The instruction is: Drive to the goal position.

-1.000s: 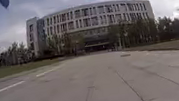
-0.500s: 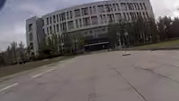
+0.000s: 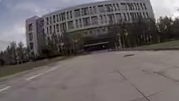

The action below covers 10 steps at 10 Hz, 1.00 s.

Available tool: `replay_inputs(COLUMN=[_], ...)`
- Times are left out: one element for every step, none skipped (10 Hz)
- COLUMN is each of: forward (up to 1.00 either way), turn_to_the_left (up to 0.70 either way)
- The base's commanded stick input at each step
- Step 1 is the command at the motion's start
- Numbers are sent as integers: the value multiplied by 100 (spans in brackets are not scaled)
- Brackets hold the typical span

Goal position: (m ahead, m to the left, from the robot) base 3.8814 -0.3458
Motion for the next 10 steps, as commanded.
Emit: replay_inputs(forward=[62, 62, 62, 62, 62, 62, 62, 62, 62, 62], turn_to_the_left=[0, 0, 0, 0, 0, 0, 0, 0, 0, 0])
